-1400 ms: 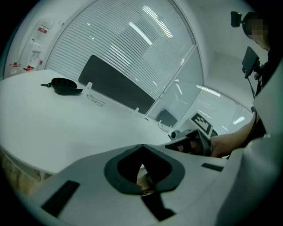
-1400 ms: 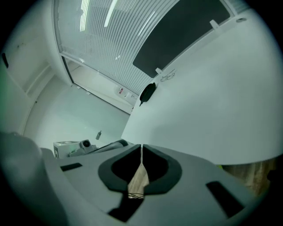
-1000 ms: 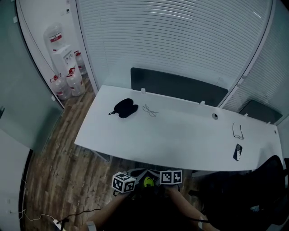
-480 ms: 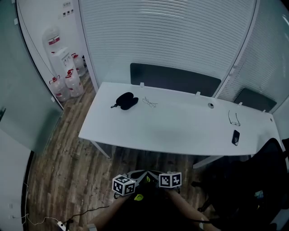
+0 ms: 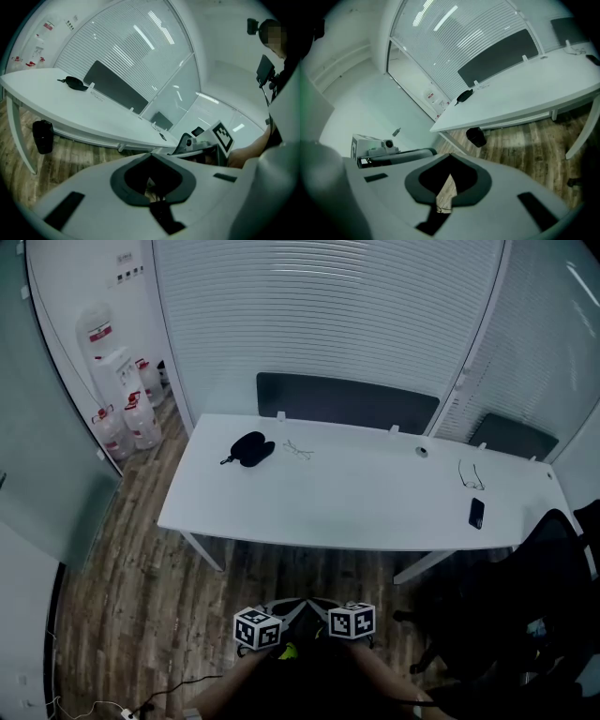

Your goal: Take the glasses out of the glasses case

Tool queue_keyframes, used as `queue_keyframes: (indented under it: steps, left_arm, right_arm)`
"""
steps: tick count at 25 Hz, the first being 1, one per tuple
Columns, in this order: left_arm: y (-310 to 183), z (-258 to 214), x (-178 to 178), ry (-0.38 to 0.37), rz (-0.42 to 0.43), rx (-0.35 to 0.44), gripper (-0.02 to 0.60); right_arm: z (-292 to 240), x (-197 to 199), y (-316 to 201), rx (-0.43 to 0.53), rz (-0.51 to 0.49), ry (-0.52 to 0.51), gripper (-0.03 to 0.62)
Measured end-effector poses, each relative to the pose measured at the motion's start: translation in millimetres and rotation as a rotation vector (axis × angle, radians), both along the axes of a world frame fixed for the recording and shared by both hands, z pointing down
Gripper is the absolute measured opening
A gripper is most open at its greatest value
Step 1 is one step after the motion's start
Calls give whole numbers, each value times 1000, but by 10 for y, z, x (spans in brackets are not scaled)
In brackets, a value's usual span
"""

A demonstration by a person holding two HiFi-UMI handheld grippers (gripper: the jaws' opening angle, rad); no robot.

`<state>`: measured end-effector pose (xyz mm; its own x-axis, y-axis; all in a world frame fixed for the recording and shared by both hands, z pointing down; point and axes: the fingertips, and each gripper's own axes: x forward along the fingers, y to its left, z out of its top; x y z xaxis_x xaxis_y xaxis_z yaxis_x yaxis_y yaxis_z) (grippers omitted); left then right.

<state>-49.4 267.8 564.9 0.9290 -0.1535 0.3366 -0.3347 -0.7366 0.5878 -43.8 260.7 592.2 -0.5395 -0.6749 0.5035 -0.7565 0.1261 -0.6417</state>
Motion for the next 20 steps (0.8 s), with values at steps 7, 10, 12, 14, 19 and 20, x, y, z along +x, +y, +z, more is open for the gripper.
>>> queue_keyframes:
  steps: [7,10,12,14,19,20]
  left_arm:
    - [-44,-50,43,4,-1,-4,6]
    - [21,6,71,2,-3,-23,6]
    - [37,69,87,-5,13,-41,6]
    - [59,102,85,-16,35,-48,6]
    - [19,112,83,-18,32,-44,6]
    - [-2,104,81,-19,27,-41,6]
  right_arm:
    - [-49,41,-48,17,-10,10,17]
    - [3,71,17,9,-22,22,17]
    - [61,80,35,-3,-37,26,17]
    - [90,62,55,-11,-39,12,17]
    - [103,65,8,-3,-55,16,17]
    - [101,66,-12,1,-58,17,17]
